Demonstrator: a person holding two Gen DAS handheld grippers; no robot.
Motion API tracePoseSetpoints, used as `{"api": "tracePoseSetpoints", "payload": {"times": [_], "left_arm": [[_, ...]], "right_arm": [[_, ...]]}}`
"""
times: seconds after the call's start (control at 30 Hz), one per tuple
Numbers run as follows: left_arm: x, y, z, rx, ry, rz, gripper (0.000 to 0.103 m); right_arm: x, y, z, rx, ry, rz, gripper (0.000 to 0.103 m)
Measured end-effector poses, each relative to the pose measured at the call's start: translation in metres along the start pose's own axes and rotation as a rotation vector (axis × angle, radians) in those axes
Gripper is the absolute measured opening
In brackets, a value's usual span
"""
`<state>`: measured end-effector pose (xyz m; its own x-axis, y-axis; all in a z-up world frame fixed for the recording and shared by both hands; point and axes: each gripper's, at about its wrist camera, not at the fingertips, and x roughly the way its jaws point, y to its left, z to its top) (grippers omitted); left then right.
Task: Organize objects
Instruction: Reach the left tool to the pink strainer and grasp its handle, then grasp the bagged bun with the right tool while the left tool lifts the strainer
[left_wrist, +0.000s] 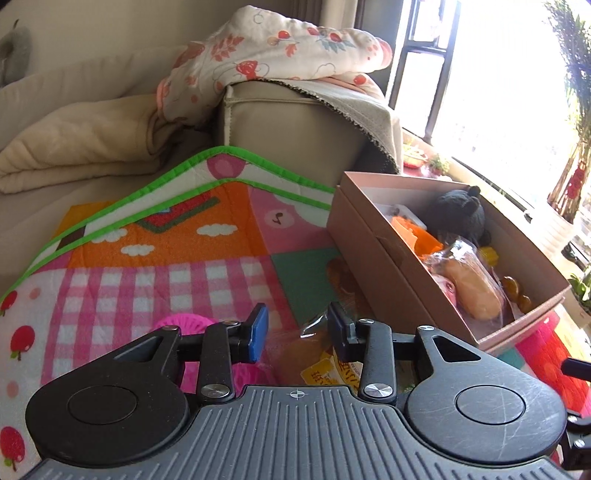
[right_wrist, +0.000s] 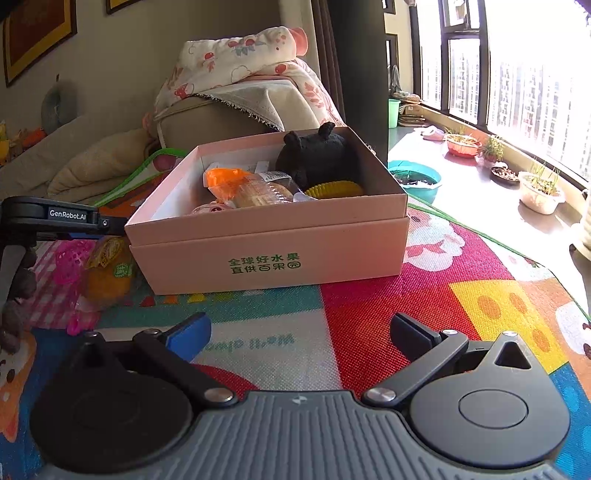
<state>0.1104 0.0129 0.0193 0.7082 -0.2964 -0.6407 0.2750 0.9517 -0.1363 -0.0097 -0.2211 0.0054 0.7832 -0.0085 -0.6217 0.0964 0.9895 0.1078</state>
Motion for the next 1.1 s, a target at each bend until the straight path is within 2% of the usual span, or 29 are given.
{"api": "tracePoseSetpoints", "payload": {"times": [0.13, 0.17, 0.2, 0.23, 0.33, 0.37, 0.4, 0.5, 0.6, 0.7, 0.77, 0.93, 1.1], "left_arm": [[-0.031, -0.011, -0.029, 0.087, 0.022, -0.176, 0.035], [-0.040, -0.013, -0.036, 0.100, 0.009, -0.186, 0.035], [-0.049, -0.013, -0.043, 0.102, -0.012, -0.177, 0.035], [-0.060, -0.013, -0.051, 0.090, -0.057, -0.135, 0.037], [-0.081, -0.006, -0.061, 0.025, -0.207, 0.095, 0.037], [-0.080, -0.001, -0.059, -0.005, -0.218, 0.152, 0.038], [-0.076, 0.005, -0.056, -0.043, -0.208, 0.177, 0.038], [-0.056, 0.026, -0.041, -0.175, -0.162, 0.177, 0.038], [-0.040, 0.035, -0.035, -0.206, -0.147, 0.218, 0.040], [-0.025, 0.036, -0.032, -0.188, -0.123, 0.219, 0.049], [-0.018, 0.033, -0.031, -0.152, -0.140, 0.236, 0.049], [0.005, 0.040, -0.013, -0.177, -0.145, 0.228, 0.049], [0.019, 0.023, -0.007, -0.068, -0.100, 0.273, 0.049]], "right_arm": [[-0.001, 0.000, 0.000, 0.006, -0.009, -0.005, 0.103], [-0.002, -0.001, 0.000, 0.008, -0.011, -0.006, 0.103], [-0.002, -0.001, -0.001, 0.010, -0.012, -0.006, 0.103], [-0.002, -0.001, 0.000, 0.010, -0.012, -0.006, 0.103], [-0.002, -0.001, -0.001, 0.005, -0.009, -0.009, 0.103], [-0.001, 0.000, -0.001, 0.002, -0.007, -0.009, 0.103], [-0.001, 0.000, -0.001, 0.000, -0.005, -0.009, 0.103], [-0.001, 0.000, -0.001, 0.001, -0.004, -0.010, 0.103], [-0.002, -0.002, -0.001, 0.011, -0.012, -0.014, 0.103], [-0.002, -0.002, -0.001, 0.013, -0.008, -0.008, 0.103], [0.000, -0.001, -0.001, 0.005, 0.005, -0.003, 0.103], [0.003, 0.001, 0.000, -0.003, 0.026, -0.003, 0.103], [0.007, 0.002, 0.001, -0.007, 0.050, -0.003, 0.103]]}}
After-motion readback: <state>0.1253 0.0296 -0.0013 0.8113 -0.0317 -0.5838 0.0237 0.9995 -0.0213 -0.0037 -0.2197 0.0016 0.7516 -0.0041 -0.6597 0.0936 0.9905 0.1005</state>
